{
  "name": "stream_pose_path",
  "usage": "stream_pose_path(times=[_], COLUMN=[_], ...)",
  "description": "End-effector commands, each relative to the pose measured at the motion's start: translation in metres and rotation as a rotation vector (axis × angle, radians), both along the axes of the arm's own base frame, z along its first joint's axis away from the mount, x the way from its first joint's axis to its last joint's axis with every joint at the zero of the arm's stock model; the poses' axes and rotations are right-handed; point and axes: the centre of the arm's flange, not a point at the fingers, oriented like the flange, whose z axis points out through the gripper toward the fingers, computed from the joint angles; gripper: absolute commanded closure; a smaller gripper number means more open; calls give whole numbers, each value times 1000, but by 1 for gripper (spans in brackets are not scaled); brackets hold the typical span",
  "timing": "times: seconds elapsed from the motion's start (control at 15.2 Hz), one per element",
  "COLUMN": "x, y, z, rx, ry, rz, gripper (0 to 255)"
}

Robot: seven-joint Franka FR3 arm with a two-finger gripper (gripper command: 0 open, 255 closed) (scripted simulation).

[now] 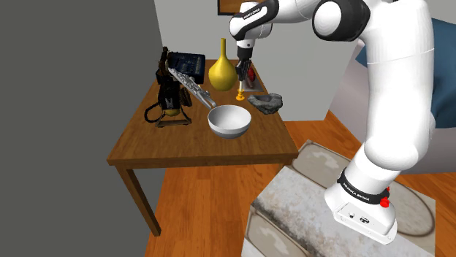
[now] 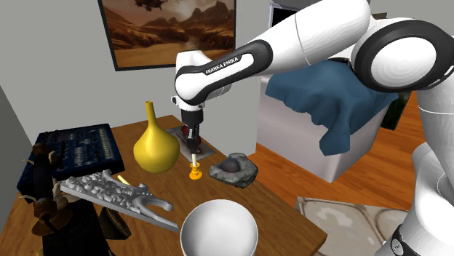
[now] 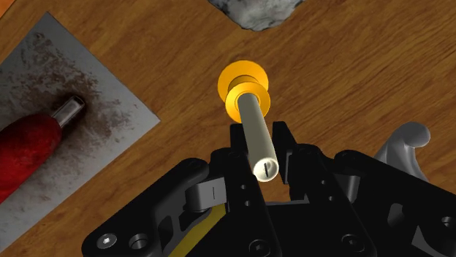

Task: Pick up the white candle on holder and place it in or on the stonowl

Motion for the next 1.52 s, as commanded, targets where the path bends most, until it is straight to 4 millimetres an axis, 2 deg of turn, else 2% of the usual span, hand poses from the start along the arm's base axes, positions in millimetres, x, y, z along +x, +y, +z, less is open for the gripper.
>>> stream_pose_path(times=[0.0, 1.45], x=[-1, -1], y=[1, 1], z=[10, 126], rx=[0, 0], ry=[0, 0], rz=[0, 0], gripper=[255, 255])
